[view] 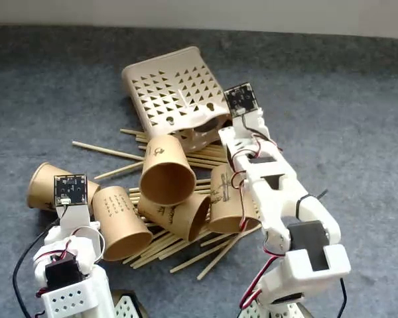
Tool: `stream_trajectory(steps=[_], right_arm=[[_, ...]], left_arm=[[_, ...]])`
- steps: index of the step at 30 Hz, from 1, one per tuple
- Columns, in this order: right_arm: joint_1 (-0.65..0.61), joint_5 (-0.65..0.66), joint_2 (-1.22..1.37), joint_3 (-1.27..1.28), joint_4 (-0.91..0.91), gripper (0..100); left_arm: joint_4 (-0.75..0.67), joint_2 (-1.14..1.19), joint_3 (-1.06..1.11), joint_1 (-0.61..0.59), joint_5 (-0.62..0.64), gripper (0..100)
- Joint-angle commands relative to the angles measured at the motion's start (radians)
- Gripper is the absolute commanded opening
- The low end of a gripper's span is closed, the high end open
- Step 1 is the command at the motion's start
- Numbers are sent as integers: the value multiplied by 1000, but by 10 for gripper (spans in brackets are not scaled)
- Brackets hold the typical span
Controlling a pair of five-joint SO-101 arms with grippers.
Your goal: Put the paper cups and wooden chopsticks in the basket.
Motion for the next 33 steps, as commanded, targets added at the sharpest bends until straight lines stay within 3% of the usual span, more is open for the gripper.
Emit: stream_trajectory(steps=[1,6,10,18,26,33], right_arm=[[-8,-8,-12,-58,-25,145],[-4,-8,-77,-54,-19,1],[-5,-35,-236,-18,5,7],[8,-130,-486,41,259,7],[62,-235,-593,21,433,7],[143,-276,-615,-153,720,6]], left_arm=[[2,-15,19,15,-5,14],[2,-15,19,15,-5,14],[2,-15,19,15,-5,14],[2,-15,19,15,-5,14],[2,-15,19,15,-5,14],[2,-15,19,15,-5,14]])
